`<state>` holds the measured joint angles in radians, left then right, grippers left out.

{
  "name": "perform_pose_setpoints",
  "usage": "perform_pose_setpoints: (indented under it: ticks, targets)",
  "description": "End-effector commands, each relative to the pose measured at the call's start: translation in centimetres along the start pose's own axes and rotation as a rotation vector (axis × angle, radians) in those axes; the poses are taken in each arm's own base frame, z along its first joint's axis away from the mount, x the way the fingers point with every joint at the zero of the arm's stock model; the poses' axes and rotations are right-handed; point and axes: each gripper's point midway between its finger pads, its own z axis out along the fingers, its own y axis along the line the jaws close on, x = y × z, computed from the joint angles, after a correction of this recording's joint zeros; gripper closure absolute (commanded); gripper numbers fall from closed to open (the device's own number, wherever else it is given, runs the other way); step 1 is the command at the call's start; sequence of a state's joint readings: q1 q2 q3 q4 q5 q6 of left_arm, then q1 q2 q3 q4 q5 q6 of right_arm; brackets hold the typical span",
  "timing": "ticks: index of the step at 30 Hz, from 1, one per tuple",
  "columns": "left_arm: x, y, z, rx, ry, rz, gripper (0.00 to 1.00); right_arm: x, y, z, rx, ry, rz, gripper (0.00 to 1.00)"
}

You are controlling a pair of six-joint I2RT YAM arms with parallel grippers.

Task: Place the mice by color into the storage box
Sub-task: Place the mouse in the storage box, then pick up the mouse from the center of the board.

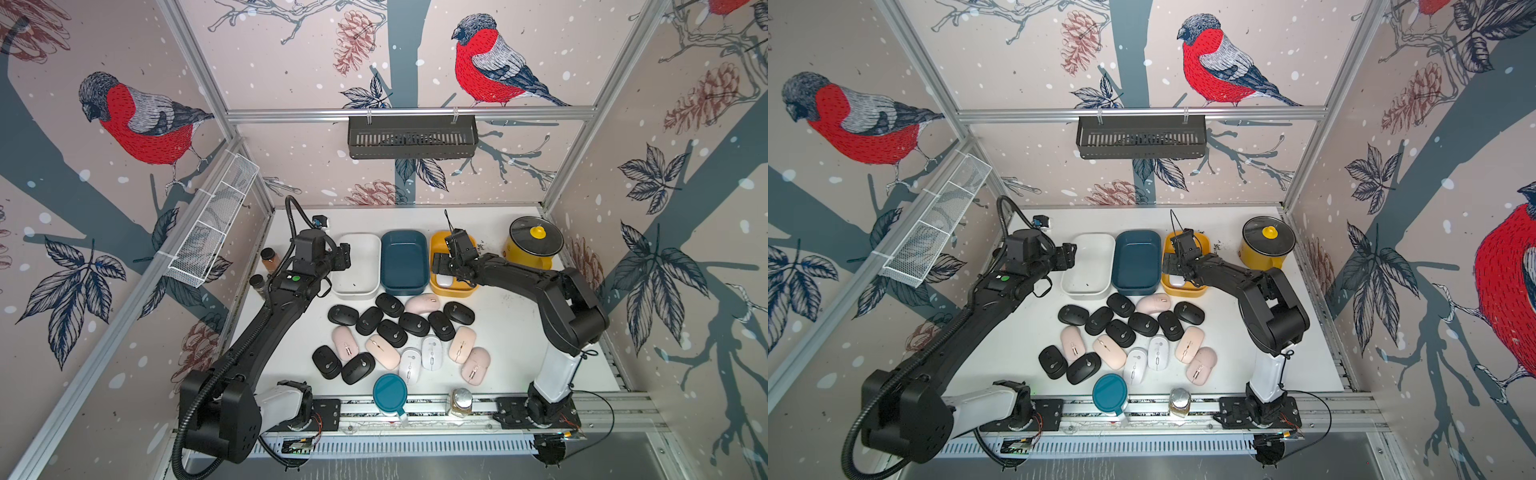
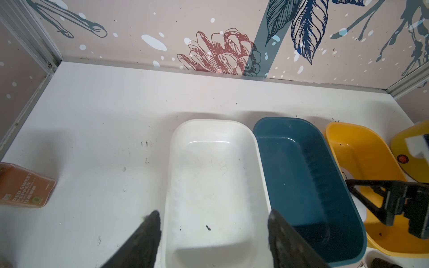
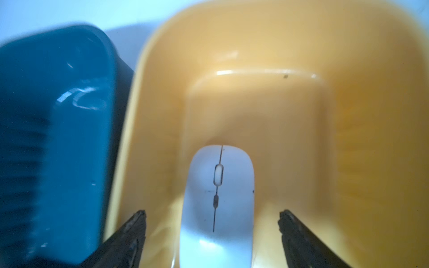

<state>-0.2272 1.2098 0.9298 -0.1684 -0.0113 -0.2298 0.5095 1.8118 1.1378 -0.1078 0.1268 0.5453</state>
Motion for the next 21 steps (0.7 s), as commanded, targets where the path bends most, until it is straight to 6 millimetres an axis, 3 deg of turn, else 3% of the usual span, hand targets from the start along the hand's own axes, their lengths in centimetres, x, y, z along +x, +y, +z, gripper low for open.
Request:
perform_pose_setpoints:
  ticks: [1,6,9,12,21]
  targets:
    - [-0.8,-0.2,-0.3,0.005,-0.031,0.006,0.28,-1.6,0.1,-2.0,0.005,-0.052,-0.012,0.1]
    - [-0.8,-0.3,-0.4,0.01,-0.032,0.006,0.28,-3.0,1.7,-6.0,-0.025,-0.126,-0.05,0.13]
    - [-0.9,-0.5,-0.6,0.019,-0.036,0.001,0.28,-2.1,2.8,-8.4,-0.04,-0.146,-0.08,0.14]
    - [-1.1,-0.7,-0.6,0.027,-0.04,-0.001,0.28,0.2,3.7,-10.4,-0.078,-0.132,-0.084,0.15]
    - [-1.5,-1.2,-1.0,0.047,-0.044,-0.008,0.28,10.1,6.2,-14.9,-0.115,-0.006,-0.086,0.15]
